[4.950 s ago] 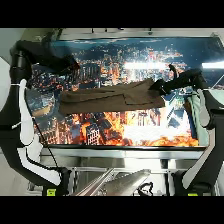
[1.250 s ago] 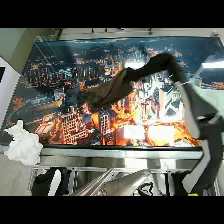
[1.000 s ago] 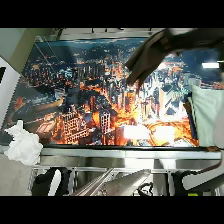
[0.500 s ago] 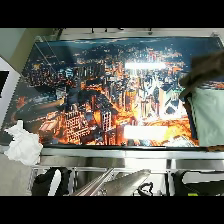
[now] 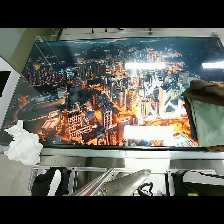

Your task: Fold the shirts.

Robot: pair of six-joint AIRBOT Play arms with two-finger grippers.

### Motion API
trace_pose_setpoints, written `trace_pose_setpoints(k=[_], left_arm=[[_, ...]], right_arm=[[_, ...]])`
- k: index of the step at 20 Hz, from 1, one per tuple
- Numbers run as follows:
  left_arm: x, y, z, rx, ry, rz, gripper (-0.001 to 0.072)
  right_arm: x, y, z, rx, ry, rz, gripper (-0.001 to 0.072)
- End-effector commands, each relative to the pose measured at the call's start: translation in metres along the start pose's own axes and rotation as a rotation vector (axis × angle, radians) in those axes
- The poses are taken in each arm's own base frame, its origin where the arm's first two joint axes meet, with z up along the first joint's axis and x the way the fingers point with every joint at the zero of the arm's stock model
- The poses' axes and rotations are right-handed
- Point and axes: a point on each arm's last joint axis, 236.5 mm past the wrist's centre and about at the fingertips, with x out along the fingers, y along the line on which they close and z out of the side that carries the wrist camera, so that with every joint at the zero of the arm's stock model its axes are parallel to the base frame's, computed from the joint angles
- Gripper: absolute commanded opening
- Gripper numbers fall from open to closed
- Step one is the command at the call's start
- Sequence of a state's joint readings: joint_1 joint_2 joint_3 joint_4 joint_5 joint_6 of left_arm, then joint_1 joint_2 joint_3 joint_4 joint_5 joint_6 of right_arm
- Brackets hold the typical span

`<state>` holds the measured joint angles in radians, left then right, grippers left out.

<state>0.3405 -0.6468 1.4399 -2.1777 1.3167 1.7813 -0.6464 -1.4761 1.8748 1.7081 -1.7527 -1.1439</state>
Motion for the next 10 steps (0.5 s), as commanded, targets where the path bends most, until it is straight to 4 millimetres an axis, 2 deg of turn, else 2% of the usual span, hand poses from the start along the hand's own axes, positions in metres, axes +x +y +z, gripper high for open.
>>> trace_pose_setpoints(k=[1, 4, 5, 7, 9, 10], left_arm=[[0.003, 0.002, -0.002, -0.007, 0.011, 0.001, 0.0014], [0.001, 0.001, -0.001, -0.004, 0.008, 0.001, 0.0014], [0.002, 0.001, -0.001, -0.004, 0.008, 0.001, 0.0014], [0.002, 0.001, -0.002, -0.004, 0.012, 0.000, 0.0014], [0.002, 0.001, -0.006, -0.004, 0.029, -0.002, 0.0014], [0.002, 0.001, -0.007, -0.005, 0.032, -0.003, 0.0014]], right_arm=[[0.013, -0.049, -0.041, 0.039, 0.110, -0.197, 0.0013], [0.032, -0.073, -0.089, 0.071, 0.206, -0.252, 0.0013], [0.037, -0.083, -0.098, 0.077, 0.221, -0.279, 0.0015], [0.051, -0.110, -0.107, 0.104, 0.224, -0.374, 0.0015], [0.068, -0.125, -0.106, 0.101, 0.213, -0.428, 0.0029], [0.074, -0.129, -0.106, 0.098, 0.220, -0.444, 0.0175]])
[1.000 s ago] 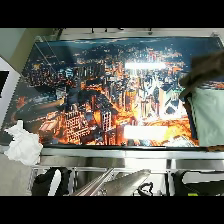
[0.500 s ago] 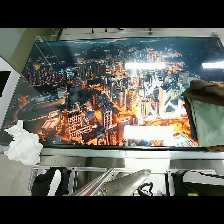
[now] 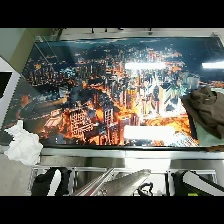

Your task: Fold the shirts.

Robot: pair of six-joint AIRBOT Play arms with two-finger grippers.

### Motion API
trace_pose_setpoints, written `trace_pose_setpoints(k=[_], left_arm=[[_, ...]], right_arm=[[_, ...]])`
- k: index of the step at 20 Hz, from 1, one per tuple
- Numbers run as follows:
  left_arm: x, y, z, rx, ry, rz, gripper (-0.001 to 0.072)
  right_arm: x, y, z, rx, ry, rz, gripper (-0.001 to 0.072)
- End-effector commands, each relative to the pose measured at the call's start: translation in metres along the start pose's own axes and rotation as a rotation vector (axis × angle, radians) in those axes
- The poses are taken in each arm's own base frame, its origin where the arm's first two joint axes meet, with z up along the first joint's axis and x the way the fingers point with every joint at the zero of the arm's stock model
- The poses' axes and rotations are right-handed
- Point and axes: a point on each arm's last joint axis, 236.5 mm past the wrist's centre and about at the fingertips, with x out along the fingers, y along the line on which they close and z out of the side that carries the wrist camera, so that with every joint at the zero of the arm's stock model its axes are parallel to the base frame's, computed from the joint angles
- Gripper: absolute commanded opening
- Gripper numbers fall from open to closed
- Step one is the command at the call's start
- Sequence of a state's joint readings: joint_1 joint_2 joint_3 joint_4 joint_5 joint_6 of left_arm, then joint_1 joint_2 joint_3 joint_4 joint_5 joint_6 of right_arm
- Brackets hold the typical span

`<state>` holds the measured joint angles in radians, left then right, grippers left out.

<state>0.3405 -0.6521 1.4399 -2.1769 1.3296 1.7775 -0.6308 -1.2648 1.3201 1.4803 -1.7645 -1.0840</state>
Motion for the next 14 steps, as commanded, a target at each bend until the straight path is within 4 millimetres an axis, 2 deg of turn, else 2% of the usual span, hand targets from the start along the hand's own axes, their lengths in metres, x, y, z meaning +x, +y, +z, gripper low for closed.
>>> trace_pose_setpoints(k=[1, 2, 4, 6, 7, 8, 9, 10, 12, 14], left_arm=[[0.000, 0.000, -0.003, 0.002, 0.014, -0.001, 0.0014], [0.000, 0.000, -0.003, 0.002, 0.015, 0.000, 0.0014], [0.000, 0.000, -0.005, 0.002, 0.021, -0.002, 0.0014], [0.001, 0.000, -0.004, 0.001, 0.020, -0.001, 0.0014], [0.000, 0.000, -0.004, 0.002, 0.017, -0.001, 0.0014], [0.000, 0.000, -0.004, 0.002, 0.016, 0.000, 0.0014], [0.000, 0.000, -0.004, 0.002, 0.016, -0.001, 0.0014], [0.000, 0.000, -0.004, 0.002, 0.017, -0.001, 0.0014], [0.000, -0.001, -0.007, 0.001, 0.031, -0.005, 0.0014], [0.000, -0.003, -0.019, -0.010, 0.080, -0.015, 0.0014]], right_arm=[[0.029, -0.017, 0.000, 0.013, 0.013, -0.094, 0.0560], [0.029, -0.015, -0.001, -0.022, 0.027, -0.087, 0.0696], [0.018, 0.004, -0.002, -0.067, 0.028, -0.009, 0.0696], [-0.013, 0.036, 0.002, -0.083, -0.009, 0.146, 0.0696], [-0.036, 0.057, 0.005, -0.102, -0.048, 0.244, 0.0679], [-0.061, 0.080, 0.006, -0.144, -0.095, 0.344, 0.0501], [-0.084, 0.103, 0.003, -0.203, -0.144, 0.437, 0.0213], [-0.106, 0.125, -0.002, -0.263, -0.200, 0.521, 0.0022], [-0.136, 0.166, -0.027, -0.425, -0.311, 0.617, 0.0017], [-0.138, 0.195, -0.073, -0.631, -0.337, 0.622, 0.0015]])
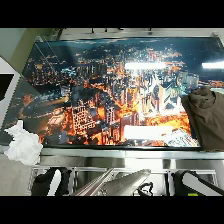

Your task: Fold the shirts.

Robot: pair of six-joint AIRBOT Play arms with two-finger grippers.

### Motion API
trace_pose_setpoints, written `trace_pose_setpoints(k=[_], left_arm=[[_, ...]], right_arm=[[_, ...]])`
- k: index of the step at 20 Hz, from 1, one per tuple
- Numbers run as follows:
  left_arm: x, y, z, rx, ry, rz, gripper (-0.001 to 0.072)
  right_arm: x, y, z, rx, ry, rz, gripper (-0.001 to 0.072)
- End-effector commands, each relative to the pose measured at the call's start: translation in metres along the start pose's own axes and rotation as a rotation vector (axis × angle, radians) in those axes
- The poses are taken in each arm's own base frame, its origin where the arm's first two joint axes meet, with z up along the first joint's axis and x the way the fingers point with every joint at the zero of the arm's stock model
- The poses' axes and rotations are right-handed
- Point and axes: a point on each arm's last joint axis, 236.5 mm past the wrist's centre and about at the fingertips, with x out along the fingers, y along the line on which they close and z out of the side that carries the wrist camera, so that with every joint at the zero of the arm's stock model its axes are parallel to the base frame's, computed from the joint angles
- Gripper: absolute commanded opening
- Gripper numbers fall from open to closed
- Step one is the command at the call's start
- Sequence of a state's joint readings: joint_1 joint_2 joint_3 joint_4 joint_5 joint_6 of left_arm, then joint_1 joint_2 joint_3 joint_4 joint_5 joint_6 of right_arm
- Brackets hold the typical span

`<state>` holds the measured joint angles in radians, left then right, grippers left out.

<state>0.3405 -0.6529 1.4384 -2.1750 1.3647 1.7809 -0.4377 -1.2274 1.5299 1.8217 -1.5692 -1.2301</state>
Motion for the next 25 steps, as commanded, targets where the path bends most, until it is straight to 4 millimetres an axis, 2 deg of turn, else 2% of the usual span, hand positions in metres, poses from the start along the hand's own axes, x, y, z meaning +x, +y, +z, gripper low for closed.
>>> trace_pose_setpoints(k=[1, 3, 4, 6, 8, 9, 12, 15, 19, 25], left_arm=[[0.001, -0.003, -0.021, -0.027, 0.069, -0.014, 0.0013], [0.011, -0.007, -0.052, -0.068, 0.118, -0.041, 0.0013], [0.019, -0.010, -0.074, -0.097, 0.158, -0.066, 0.0013], [0.036, -0.021, -0.116, -0.143, 0.220, -0.121, 0.0013], [0.048, -0.037, -0.146, -0.160, 0.260, -0.183, 0.0013], [0.052, -0.045, -0.156, -0.167, 0.278, -0.214, 0.0014], [0.064, -0.072, -0.184, -0.145, 0.355, -0.304, 0.0013], [0.078, -0.093, -0.197, -0.102, 0.418, -0.363, 0.0013], [0.096, -0.097, -0.220, -0.089, 0.523, -0.359, 0.0014], [0.106, -0.098, -0.226, -0.093, 0.549, -0.356, 0.0014]], right_arm=[[0.000, 0.097, -0.045, -0.342, -0.027, 0.163, 0.0016], [0.018, 0.142, -0.102, -0.504, 0.000, 0.235, 0.0015], [0.027, 0.164, -0.132, -0.580, 0.003, 0.283, 0.0015], [0.038, 0.196, -0.185, -0.702, 0.017, 0.362, 0.0015], [0.041, 0.217, -0.221, -0.786, 0.023, 0.414, 0.0016], [0.041, 0.223, -0.231, -0.808, 0.025, 0.431, 0.0016], [0.042, 0.230, -0.245, -0.838, 0.036, 0.448, 0.0016], [0.044, 0.223, -0.250, -0.840, 0.068, 0.427, 0.0016], [0.044, 0.224, -0.249, -0.839, 0.066, 0.429, 0.0016], [0.046, 0.224, -0.249, -0.839, 0.069, 0.426, 0.0016]])
